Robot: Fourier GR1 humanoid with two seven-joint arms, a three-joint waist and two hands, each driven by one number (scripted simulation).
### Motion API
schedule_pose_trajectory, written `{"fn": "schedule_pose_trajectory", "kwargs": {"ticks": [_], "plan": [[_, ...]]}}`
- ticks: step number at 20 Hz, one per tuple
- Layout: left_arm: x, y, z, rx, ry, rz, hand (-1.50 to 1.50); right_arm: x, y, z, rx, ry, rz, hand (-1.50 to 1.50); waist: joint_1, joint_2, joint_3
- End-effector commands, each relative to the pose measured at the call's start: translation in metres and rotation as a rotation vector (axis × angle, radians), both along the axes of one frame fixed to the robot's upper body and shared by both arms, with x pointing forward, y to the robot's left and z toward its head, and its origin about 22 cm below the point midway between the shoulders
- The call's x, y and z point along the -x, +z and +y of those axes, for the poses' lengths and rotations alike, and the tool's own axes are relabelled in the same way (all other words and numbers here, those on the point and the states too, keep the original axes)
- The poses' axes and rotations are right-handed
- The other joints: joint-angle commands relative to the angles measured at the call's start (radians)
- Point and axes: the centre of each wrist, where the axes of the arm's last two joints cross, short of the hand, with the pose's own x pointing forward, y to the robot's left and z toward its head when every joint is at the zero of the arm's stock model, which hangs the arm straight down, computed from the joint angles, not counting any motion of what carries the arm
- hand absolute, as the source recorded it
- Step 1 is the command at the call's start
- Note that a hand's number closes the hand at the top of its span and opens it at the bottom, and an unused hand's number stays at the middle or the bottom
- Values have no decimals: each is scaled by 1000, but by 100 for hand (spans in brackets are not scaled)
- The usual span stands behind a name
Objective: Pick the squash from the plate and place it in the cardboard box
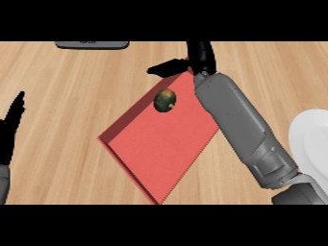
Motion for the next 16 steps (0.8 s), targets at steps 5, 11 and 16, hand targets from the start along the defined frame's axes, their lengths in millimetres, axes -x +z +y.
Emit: {"fn": "schedule_pose_trajectory", "kwargs": {"ticks": [5, 11, 16], "plan": [[17, -2, -3, -1, 22, 9, 0, 0, 2, -93, -163, -33, -30, -150, -24, -10, 0], [10, -3, 7, -3, 39, 3, 0, 17, -6, -191, -141, -104, 6, -150, -29, -7, 0], [21, -5, 11, -17, 44, 6, 0, 46, 26, -269, -91, -94, 6, -150, -38, -11, 0]]}}
